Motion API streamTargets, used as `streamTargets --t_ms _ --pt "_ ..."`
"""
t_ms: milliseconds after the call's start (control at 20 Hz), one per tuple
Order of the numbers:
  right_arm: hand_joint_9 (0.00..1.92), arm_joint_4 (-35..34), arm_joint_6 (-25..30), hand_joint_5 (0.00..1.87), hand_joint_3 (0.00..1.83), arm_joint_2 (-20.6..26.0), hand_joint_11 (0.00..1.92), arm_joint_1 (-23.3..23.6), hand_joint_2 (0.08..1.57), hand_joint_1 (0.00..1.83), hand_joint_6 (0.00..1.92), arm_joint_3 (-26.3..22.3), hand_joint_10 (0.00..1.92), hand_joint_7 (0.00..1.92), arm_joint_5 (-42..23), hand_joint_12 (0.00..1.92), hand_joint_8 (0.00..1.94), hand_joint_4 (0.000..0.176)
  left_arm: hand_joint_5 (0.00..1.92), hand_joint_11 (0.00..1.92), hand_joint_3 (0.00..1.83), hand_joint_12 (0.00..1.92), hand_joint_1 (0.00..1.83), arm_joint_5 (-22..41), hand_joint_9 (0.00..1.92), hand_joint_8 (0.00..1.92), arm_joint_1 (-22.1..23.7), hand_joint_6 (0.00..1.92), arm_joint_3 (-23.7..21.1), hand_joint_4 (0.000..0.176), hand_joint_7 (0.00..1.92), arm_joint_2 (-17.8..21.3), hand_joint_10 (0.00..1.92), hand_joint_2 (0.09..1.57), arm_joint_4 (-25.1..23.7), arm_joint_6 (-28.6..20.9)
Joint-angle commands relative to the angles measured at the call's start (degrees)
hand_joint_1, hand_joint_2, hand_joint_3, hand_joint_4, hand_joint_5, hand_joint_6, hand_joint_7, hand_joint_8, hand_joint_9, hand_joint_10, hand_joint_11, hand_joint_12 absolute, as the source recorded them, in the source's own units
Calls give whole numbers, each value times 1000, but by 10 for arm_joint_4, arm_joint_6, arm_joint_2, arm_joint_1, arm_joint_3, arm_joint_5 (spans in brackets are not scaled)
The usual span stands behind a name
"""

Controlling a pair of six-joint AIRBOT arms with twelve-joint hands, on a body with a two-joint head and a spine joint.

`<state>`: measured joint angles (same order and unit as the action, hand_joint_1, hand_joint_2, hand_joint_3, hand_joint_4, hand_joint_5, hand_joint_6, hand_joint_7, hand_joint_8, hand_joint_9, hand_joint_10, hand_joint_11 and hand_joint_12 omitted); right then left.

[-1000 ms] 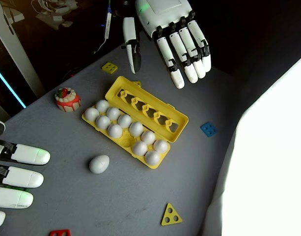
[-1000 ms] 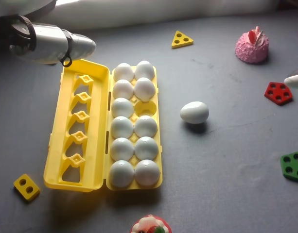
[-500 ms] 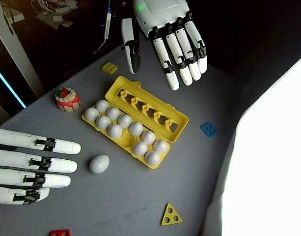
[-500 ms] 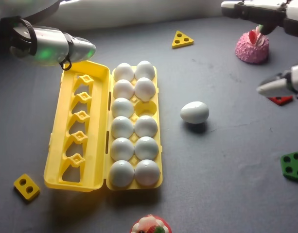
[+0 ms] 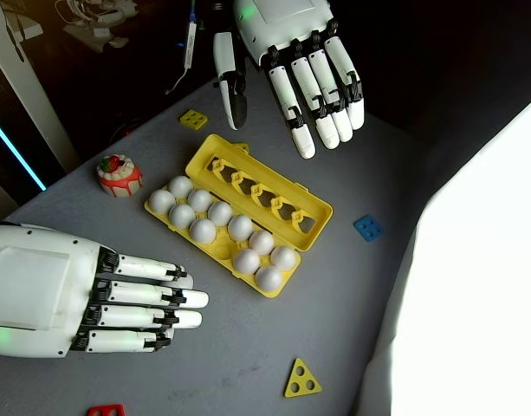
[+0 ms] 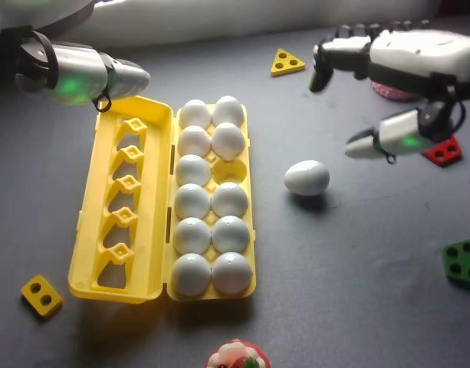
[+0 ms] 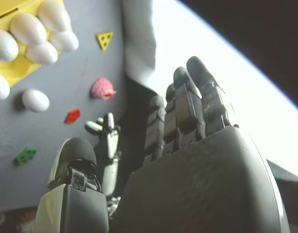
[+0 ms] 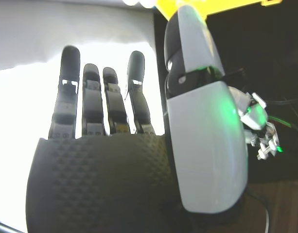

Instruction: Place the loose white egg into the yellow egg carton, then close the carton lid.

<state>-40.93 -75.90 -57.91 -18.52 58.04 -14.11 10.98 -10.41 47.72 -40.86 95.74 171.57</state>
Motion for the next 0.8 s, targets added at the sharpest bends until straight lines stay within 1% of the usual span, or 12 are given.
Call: streamTargets --t_ms 0,100,150,200,250,300,350,400,500,600,650,750 --pt "100 2 0 68 9 -2 0 4 1074 1148 1079 4 56 116 -60 977 5 0 167 0 2 838 176 -8 226 1 4 1 0 37 126 1 4 1239 -14 2" --pt "89 -23 -28 89 7 -20 0 3 1076 1165 1099 12 55 108 -73 671 3 0 144 0 6 811 122 -8 220 0 4 0 0 36 87 0 1 1254 -14 2" --pt "86 -58 -75 90 6 -31 0 1 1077 1158 1111 12 56 93 -94 582 4 0 151 0 3 841 134 -9 223 0 4 2 0 33 82 0 2 1253 -14 2" --pt "87 -120 -148 129 5 -47 0 -2 1079 1150 1084 15 57 97 -113 601 4 0 160 0 1 853 156 -10 222 10 4 5 0 29 113 0 2 1252 -14 2" --pt "79 -150 -175 138 8 -57 0 -3 1089 1132 1057 20 54 95 -115 711 2 0 197 0 0 891 167 -11 233 9 4 11 0 26 132 0 5 1249 -14 2" --pt "55 -182 -192 124 15 -67 0 -7 1107 1107 1003 27 45 75 -115 730 0 0 224 0 1 879 160 -11 226 4 4 12 1 22 137 0 1 1256 -14 2" --pt "76 -208 -199 126 11 -76 0 -10 1102 1101 969 34 53 80 -116 856 2 0 200 0 2 835 162 -11 213 2 4 5 1 23 117 0 2 1261 -14 2" --pt "81 -241 -207 129 10 -87 0 -14 1103 1113 899 42 59 76 -119 887 0 0 135 0 3 819 137 -11 214 0 4 0 1 23 99 -1 3 1265 -14 2" --pt "68 -267 -225 110 2 -101 0 -17 1090 1050 652 47 60 75 -122 797 1 0 112 0 1 831 169 -11 212 3 4 1 1 28 88 -1 2 1265 -14 2" --pt "6 -290 -259 92 0 -116 0 -19 1082 1052 391 47 36 12 -134 217 2 0 105 0 2 796 168 -11 198 0 3 0 1 35 84 -2 0 1271 -14 2" --pt "14 -313 -279 102 0 -121 0 -19 1068 1057 312 48 41 18 -135 333 2 0 100 0 0 792 197 -11 197 3 2 1 1 39 92 -2 0 1261 -14 2" --pt "35 -324 -287 152 0 -127 0 -22 1061 1058 236 47 61 27 -134 575 1 0 134 0 0 805 181 -11 208 4 2 8 1 29 107 -2 9 1261 -14 2"
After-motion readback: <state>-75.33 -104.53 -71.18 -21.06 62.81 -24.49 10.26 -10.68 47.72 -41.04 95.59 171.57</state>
